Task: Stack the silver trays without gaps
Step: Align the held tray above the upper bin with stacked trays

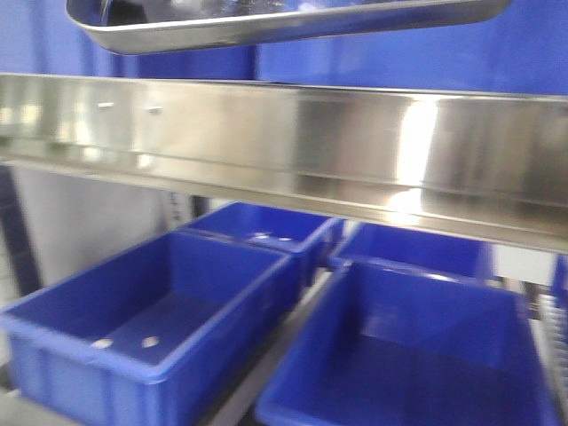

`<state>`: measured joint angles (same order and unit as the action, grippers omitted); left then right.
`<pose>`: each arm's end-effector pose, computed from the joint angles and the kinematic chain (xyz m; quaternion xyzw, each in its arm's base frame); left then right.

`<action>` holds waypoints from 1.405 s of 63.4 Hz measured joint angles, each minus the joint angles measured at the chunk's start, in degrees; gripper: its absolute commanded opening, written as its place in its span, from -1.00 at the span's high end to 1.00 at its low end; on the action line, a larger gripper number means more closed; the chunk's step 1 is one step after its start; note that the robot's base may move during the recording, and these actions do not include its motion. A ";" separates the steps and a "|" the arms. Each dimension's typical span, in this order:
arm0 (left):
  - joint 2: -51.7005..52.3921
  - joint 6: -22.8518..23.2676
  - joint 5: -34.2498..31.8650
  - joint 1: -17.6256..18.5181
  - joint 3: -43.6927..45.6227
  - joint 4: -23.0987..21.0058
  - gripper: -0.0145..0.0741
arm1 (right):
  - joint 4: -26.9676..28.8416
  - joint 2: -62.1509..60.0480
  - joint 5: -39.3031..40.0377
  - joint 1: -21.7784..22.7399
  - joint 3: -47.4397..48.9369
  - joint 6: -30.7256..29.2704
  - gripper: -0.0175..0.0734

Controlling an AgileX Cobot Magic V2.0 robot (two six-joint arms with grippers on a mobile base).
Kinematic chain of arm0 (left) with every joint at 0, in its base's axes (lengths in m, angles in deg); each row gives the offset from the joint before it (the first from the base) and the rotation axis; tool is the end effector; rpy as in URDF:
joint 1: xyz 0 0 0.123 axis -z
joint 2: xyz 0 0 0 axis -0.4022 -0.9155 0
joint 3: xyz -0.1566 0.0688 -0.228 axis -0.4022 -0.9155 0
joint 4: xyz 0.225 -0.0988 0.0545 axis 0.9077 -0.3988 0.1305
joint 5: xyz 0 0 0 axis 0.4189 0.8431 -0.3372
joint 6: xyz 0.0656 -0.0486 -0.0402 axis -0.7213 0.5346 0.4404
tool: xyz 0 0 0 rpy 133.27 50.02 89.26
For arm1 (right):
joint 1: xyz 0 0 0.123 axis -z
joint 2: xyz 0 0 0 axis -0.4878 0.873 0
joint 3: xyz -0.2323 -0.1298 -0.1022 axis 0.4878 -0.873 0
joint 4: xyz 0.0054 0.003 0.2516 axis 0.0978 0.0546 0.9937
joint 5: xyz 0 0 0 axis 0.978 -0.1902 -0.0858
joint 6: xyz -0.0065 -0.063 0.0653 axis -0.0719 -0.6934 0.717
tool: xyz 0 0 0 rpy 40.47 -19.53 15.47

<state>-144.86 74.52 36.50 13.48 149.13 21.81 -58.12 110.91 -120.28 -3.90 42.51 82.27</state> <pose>0.2362 -0.1755 0.4013 0.1367 0.9574 -0.1089 0.2298 0.2454 0.1453 0.4194 -0.0442 0.9553 0.0829 0.2802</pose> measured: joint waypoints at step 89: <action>0.00 0.00 0.00 0.00 0.00 0.00 0.78 | 0.00 0.00 0.00 0.00 0.00 0.00 0.49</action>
<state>-144.86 74.52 36.50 13.48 149.13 21.81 -58.12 110.91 -120.28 -3.90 42.51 82.27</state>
